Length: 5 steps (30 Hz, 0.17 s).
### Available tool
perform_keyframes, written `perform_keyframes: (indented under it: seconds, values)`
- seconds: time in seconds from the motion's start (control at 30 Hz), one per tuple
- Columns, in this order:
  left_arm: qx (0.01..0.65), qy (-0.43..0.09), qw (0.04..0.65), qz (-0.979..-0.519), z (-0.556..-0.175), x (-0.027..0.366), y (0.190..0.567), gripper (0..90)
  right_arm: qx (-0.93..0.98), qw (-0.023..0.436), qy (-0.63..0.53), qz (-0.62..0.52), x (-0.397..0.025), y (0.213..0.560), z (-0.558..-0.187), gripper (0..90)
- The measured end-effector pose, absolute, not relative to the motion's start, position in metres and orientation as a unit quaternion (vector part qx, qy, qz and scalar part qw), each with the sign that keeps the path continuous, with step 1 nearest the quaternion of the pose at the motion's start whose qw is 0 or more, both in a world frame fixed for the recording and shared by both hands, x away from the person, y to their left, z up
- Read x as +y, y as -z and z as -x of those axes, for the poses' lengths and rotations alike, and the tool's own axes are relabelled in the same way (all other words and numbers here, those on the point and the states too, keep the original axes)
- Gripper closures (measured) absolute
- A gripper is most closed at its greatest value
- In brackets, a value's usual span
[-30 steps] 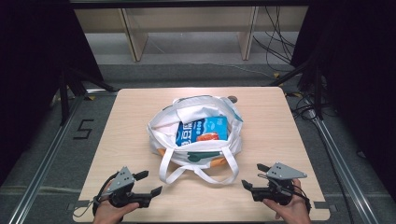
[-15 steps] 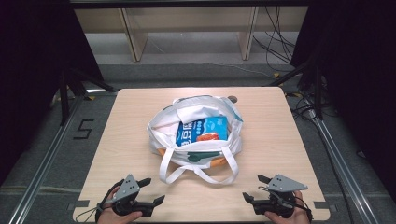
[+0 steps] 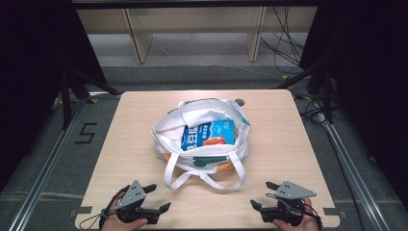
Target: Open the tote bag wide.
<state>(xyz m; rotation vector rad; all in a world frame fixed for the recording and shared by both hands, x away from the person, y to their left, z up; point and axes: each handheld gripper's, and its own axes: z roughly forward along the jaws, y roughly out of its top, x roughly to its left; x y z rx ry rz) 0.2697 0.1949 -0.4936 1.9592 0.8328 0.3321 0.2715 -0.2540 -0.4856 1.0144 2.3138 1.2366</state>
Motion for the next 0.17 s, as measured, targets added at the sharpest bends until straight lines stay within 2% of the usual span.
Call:
perform_keyframes:
  seconds: [0.03, 0.17]
  values:
    - [0.336, -0.138, 0.474, -0.802, -0.2705, 0.1954, 0.4937, 19.4, 0.810, 0.151, -0.431, -0.367, -0.2528, 0.4854, -0.2695, 17.5]
    - [0.339, -0.143, 0.461, -0.807, -0.2709, 0.1975, 0.4934, 19.4, 0.807, 0.162, -0.439, -0.359, -0.2540, 0.4864, -0.2716, 17.5]
